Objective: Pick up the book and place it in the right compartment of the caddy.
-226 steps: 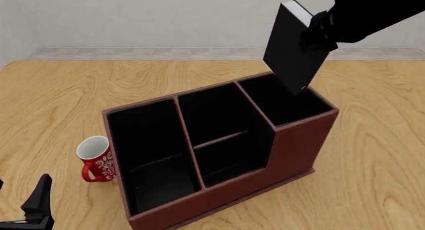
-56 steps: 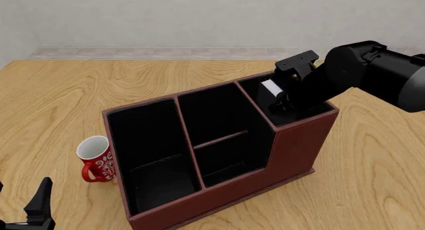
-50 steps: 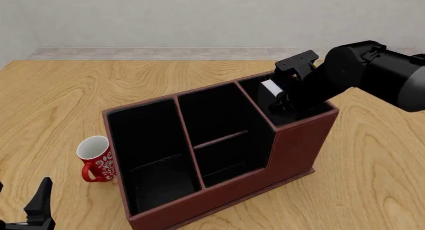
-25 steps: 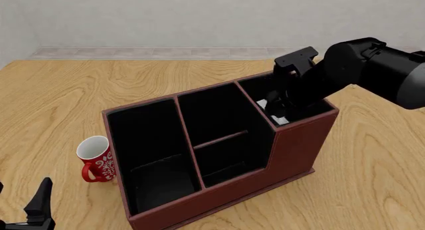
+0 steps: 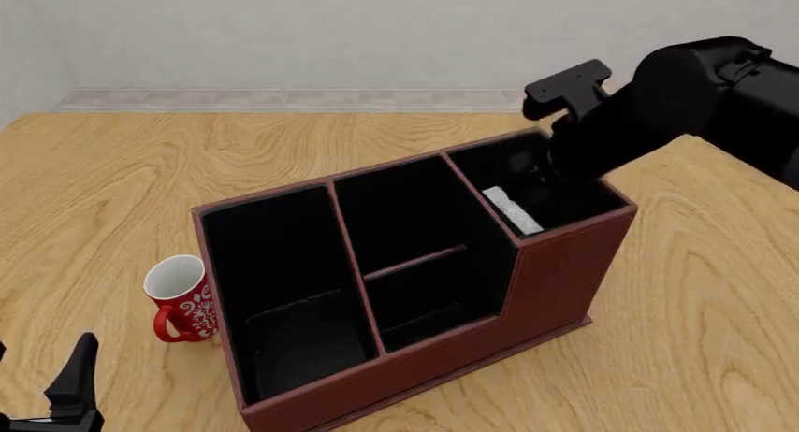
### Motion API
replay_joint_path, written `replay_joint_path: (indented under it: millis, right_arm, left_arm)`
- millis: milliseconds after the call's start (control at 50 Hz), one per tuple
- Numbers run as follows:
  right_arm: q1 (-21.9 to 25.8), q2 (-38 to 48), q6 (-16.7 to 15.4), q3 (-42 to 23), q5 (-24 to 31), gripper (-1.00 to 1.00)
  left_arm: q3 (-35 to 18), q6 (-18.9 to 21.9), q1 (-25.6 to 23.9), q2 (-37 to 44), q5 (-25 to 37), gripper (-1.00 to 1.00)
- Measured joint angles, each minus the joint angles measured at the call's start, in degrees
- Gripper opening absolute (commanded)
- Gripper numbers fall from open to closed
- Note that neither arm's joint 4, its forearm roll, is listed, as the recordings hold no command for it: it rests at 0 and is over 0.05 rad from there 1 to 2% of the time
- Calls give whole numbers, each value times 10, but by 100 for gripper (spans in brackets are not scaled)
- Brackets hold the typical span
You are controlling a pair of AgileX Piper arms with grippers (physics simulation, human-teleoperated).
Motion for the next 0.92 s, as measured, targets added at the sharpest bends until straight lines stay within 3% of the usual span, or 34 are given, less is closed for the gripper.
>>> replay_joint_path:
  millis: [500,920]
  right_arm:
    - [41,-118,-28,-46,92,100]
    - [98,-289,-60,33,53,100]
  left_arm:
    - [0,14,-10,0,-9,100]
    - [-10,31,-18,0,-8,100]
